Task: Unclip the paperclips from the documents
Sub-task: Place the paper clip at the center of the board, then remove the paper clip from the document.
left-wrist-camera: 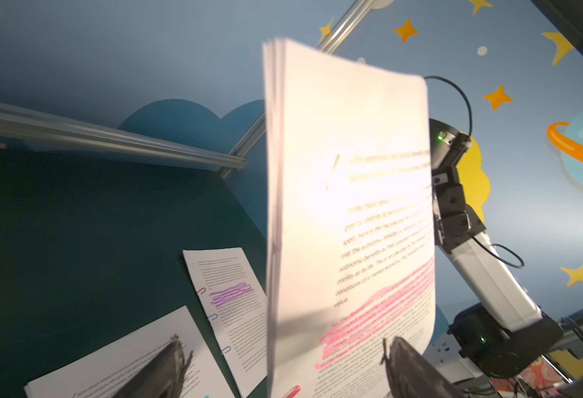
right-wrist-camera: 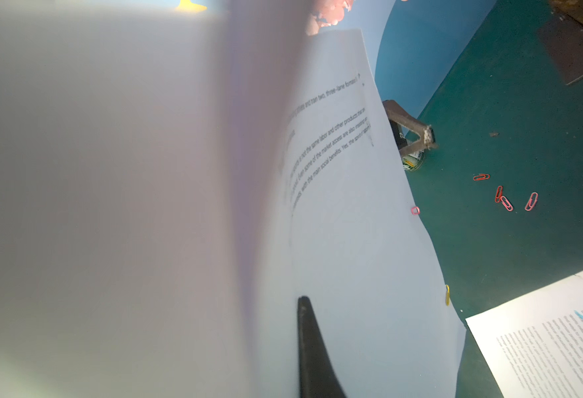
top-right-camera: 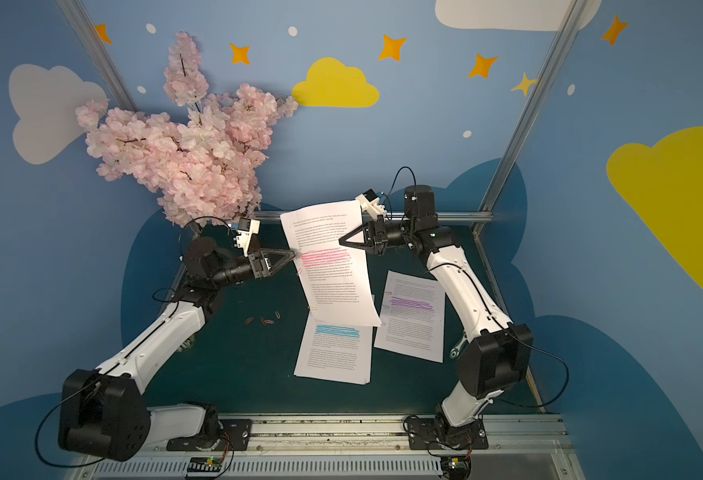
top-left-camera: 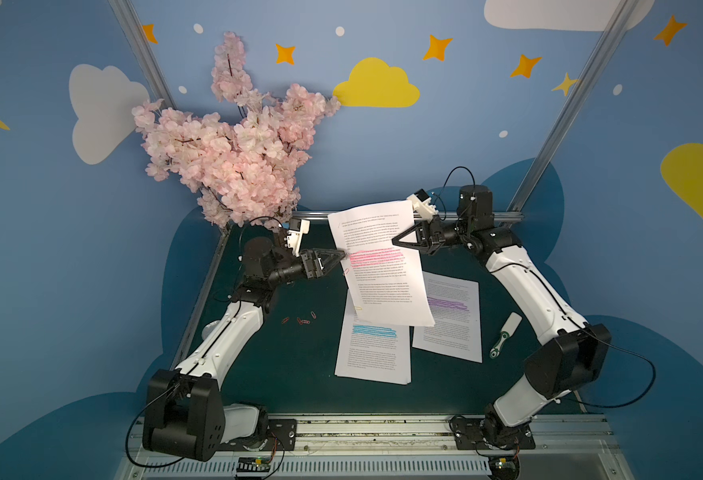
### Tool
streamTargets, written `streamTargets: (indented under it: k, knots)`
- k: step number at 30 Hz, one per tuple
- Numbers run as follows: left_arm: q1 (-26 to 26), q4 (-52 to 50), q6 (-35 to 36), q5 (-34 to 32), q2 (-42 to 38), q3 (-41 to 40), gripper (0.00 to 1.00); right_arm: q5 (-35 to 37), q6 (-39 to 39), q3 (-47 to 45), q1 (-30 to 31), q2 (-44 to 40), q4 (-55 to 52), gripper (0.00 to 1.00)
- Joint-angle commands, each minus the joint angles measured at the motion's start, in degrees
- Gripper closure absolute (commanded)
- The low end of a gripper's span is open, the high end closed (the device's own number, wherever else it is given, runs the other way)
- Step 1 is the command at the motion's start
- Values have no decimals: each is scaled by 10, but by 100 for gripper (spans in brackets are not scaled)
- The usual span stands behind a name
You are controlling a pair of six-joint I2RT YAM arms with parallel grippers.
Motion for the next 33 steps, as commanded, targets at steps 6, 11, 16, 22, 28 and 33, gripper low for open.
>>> streamTargets:
  k: [6, 11, 16, 22, 28, 33]
  knots:
    - [-33, 190, -120, 73, 45, -8, 13, -30, 88, 3, -1, -2, 126, 100]
    - [-33, 219, -142, 77, 49, -9, 28, -30, 93, 13, -17, -2, 133, 100]
    - [-34, 222, -153, 79, 50, 6, 55, -29, 108, 17, -28, 5, 160, 100]
    - [-33, 205, -155, 86, 48, 11, 73, -29, 108, 33, -42, 20, 163, 100]
    - [-25, 172, -127, 66, 32, 12, 79, -31, 107, 25, -54, 17, 163, 100]
    - [-23, 169, -129, 61, 34, 21, 84, -31, 107, 24, -62, 17, 163, 100]
